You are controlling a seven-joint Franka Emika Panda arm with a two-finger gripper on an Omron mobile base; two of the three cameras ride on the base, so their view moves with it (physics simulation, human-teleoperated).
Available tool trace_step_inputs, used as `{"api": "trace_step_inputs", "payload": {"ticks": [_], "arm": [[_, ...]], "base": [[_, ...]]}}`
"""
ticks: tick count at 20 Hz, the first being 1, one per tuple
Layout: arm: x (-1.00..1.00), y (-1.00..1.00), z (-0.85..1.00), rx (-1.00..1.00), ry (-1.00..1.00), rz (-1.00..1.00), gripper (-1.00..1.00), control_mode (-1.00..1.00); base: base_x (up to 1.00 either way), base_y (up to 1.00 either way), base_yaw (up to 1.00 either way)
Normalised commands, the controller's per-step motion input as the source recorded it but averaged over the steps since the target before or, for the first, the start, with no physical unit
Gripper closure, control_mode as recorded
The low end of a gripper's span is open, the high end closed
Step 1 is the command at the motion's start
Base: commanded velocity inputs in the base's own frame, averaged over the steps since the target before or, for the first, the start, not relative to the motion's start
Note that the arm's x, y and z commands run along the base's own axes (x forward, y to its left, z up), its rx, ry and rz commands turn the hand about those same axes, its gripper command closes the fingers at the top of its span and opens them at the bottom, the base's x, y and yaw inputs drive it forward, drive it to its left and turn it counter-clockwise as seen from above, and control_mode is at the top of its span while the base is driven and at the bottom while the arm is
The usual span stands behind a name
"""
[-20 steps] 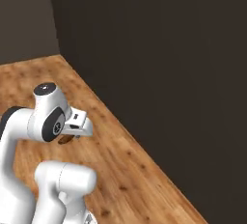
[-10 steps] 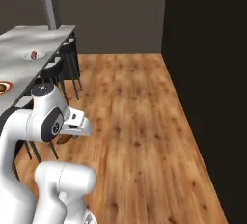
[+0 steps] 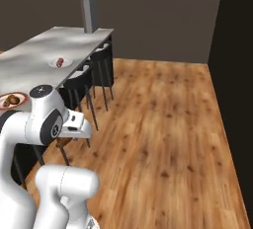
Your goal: Pick up the mango and banana from the fridge and place one fruit on each plate on the dining counter.
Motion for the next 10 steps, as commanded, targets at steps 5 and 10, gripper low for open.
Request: {"api": "trace_step_inputs", "payload": {"ticks": [5, 10], "arm": [[0.00, 0.00, 0.00, 0.00, 0.00, 0.00, 1.00, 1.00], [0.00, 0.00, 0.00, 0.00, 0.00, 0.00, 1.00, 1.00]], "base": [[0.91, -0.14, 0.18], [0.90, -0.13, 0.20]]}}
